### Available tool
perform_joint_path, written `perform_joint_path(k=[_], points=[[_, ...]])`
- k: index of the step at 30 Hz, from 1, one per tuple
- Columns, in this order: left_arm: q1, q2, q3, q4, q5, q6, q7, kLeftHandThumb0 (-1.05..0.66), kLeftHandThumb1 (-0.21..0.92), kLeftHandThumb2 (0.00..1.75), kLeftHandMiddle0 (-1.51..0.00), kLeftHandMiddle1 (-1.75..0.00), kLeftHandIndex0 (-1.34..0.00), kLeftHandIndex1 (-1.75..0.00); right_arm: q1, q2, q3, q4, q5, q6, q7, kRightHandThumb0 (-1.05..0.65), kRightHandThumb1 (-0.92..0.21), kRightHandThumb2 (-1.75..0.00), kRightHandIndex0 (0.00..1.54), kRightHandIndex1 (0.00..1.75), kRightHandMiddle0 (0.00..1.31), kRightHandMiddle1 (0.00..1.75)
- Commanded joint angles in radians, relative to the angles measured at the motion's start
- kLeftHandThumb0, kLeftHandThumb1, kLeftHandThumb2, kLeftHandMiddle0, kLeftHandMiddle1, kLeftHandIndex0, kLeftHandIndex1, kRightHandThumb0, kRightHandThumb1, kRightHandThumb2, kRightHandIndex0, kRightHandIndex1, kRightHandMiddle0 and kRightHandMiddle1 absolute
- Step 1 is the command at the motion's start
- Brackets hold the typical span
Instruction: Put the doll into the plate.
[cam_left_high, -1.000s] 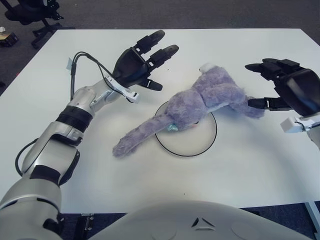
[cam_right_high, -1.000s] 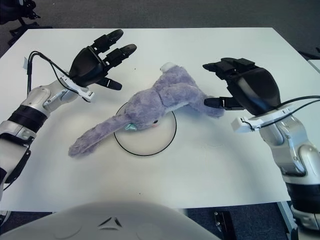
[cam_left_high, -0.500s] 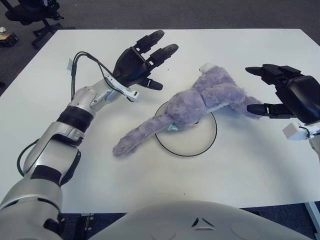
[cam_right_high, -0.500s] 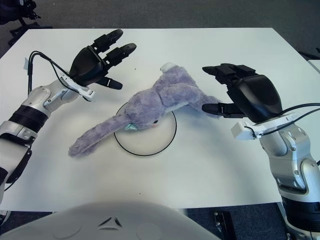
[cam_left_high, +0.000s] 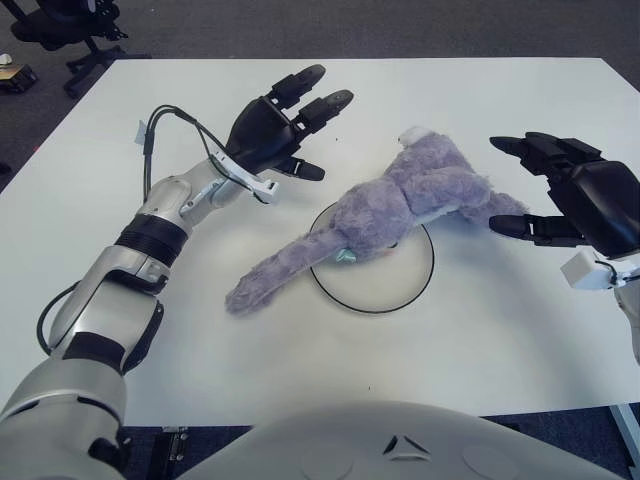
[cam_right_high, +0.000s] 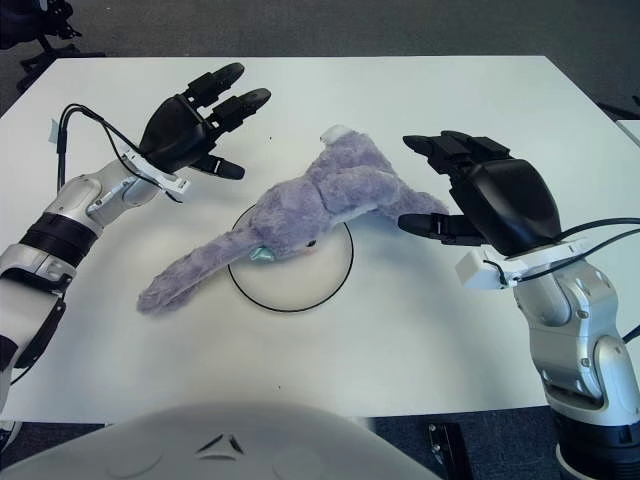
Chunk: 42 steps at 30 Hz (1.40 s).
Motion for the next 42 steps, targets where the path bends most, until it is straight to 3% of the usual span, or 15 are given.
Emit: perform_joint_path(k=[1, 15, 33, 42], points=[[0.011, -0.007, 0.015, -0.006, -0.019, 0.009, -0.022, -0.85, 0.92, 0.5, -0.33, -0.01, -0.36, -0.08, -0.047, 0.011, 0.039, 0.019, -0.011, 0.018, 0.025, -0.83, -0.92, -0.43, 0.18, 0.0, 0.15, 0.18], [0.023, -0.019, 0.024, -0.018, -0.034, 0.012, -0.05, -0.86, 0.92, 0.5, -0.33, 0.0, -0.37, -0.08, -0.121, 0.02, 0.112, 0.1, -0.053, 0.009, 0.018, -0.89, -0.92, -0.45, 0.12, 0.0, 0.16, 0.14], [0.043, -0.029, 0.033, -0.026, -0.075, -0.018, -0.087, -0.86, 0.92, 0.5, -0.37, -0.02, -0.42, -0.09, -0.243, 0.043, 0.232, 0.171, -0.074, 0.105, 0.111, -0.92, -0.92, -0.48, 0.03, 0.0, 0.15, 0.1], [0.058, -0.037, 0.041, -0.048, -0.092, -0.024, -0.112, -0.86, 0.92, 0.5, -0.36, -0.01, -0.41, -0.09, -0.287, 0.065, 0.288, 0.227, -0.101, 0.132, 0.108, -0.92, -0.92, -0.49, 0.01, 0.0, 0.16, 0.09]])
